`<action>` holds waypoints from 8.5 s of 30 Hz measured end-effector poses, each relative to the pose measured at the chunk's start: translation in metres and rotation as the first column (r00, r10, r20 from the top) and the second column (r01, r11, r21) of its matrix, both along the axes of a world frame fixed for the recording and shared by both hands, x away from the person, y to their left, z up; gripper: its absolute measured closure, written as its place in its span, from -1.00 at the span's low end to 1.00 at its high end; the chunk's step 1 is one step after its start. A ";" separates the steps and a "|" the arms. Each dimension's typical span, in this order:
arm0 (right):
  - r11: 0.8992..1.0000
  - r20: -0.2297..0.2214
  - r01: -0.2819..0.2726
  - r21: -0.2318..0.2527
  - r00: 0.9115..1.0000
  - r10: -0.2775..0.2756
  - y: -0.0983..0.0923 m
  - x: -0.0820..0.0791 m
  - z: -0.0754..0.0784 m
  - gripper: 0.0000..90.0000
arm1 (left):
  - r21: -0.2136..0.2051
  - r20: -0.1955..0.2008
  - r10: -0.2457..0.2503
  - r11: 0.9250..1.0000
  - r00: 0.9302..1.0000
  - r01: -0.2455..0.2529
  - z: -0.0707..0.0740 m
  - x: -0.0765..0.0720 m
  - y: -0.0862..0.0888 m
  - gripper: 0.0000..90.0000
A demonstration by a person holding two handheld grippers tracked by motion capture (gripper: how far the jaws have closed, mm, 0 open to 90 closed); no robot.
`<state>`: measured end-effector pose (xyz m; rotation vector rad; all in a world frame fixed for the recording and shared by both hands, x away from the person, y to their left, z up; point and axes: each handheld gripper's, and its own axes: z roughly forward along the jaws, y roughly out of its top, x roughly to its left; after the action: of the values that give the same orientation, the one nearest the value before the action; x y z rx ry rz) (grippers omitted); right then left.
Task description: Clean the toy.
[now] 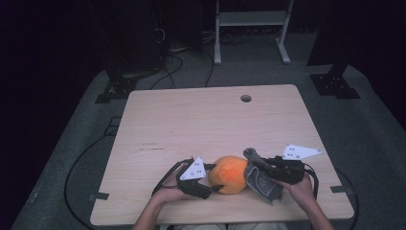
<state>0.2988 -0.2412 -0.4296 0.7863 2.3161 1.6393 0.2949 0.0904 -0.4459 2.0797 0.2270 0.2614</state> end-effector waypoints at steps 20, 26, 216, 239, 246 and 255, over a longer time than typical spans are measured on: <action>0.998 0.000 -0.004 -0.065 1.000 0.004 0.008 -0.002 -0.003 0.71 | 0.004 -0.029 0.010 1.000 1.000 -0.010 -0.001 0.004 0.006 -0.33; 0.999 0.081 -0.046 0.008 0.996 0.045 0.017 -0.014 0.017 0.71 | -0.001 -0.034 0.009 1.000 0.999 -0.009 -0.002 0.006 0.007 -0.33; 0.994 -0.018 -0.043 0.105 0.999 0.045 0.008 0.001 0.006 0.72 | -0.107 0.023 0.107 0.989 0.994 -0.104 0.026 -0.007 -0.030 -0.19; 1.000 0.084 -0.025 0.020 0.996 0.023 0.027 -0.013 0.022 0.72 | -0.173 -0.005 0.136 0.976 0.991 -0.135 0.028 -0.006 -0.031 -0.29; 0.999 0.040 -0.034 -0.024 0.999 0.035 0.033 -0.008 0.009 0.71 | -0.191 -0.067 0.145 0.969 0.987 -0.155 0.031 -0.001 -0.025 -0.72; 0.999 0.020 -0.037 -0.027 0.999 0.038 0.030 -0.004 0.003 0.71 | -0.181 -0.109 0.045 0.981 0.993 -0.064 0.025 0.008 -0.009 -0.80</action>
<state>0.2952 -0.2109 -0.4271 0.7219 2.3475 1.6206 0.3027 0.0813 -0.4207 1.9072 0.3587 0.1583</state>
